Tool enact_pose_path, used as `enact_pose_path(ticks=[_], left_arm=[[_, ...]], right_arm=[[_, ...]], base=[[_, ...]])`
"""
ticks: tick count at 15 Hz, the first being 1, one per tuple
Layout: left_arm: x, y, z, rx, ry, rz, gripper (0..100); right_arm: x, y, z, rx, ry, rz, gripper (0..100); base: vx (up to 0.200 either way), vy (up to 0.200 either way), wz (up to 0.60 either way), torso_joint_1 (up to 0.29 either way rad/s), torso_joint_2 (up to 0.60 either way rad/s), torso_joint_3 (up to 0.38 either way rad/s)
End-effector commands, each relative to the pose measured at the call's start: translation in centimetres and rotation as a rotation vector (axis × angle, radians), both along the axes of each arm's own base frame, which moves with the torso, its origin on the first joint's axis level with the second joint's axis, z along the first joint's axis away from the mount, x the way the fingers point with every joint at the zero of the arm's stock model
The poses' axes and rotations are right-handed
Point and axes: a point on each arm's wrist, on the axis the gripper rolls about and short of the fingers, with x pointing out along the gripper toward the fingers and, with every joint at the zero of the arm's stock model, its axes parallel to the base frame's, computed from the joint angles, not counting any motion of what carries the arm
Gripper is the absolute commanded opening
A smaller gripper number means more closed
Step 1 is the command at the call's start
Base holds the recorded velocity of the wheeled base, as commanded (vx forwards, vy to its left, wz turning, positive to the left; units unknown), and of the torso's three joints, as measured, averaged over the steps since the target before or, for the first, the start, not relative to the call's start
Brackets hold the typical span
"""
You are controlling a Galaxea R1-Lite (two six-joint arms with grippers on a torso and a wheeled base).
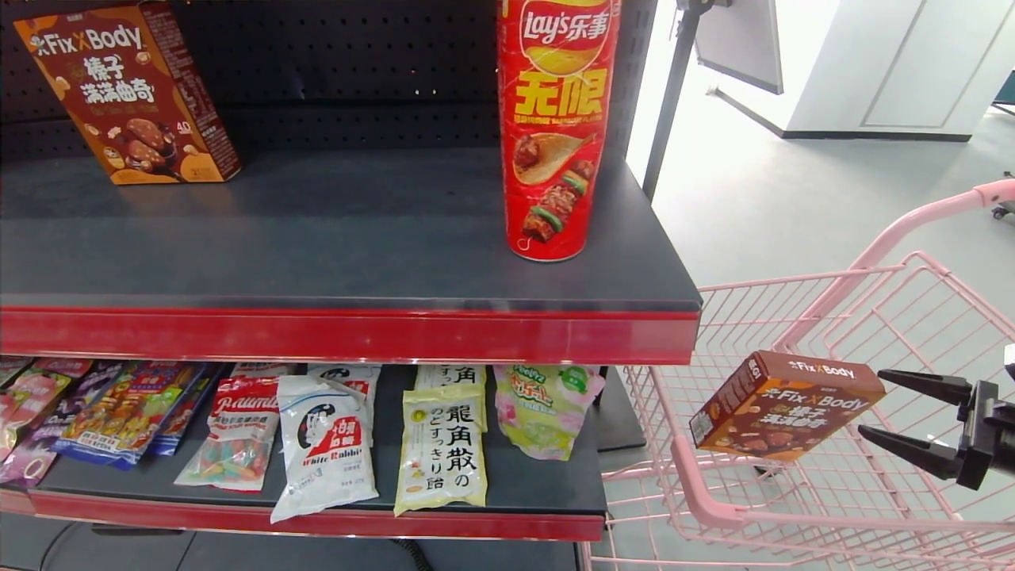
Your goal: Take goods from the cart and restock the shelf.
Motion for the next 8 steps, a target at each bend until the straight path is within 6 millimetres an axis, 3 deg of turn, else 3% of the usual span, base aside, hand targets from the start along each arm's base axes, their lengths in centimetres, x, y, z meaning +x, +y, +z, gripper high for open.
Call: enact_pose_path(ticks=[1,8], left_arm=[[0.0,0.0,0.0,0.0,0.0,0.001,100],[0.0,0.0,0.0,0.0,0.0,0.001,100]], right_arm=[[0.5,0.3,-0.8,0.018,0.025,0.021,100],[3.4,-0.5,-2.2,0.027,0.04,0.053,100]], base=[[0.0,0.0,0.0,0.0,0.0,0.0],[0.0,0.0,0.0,0.0,0.0,0.0]])
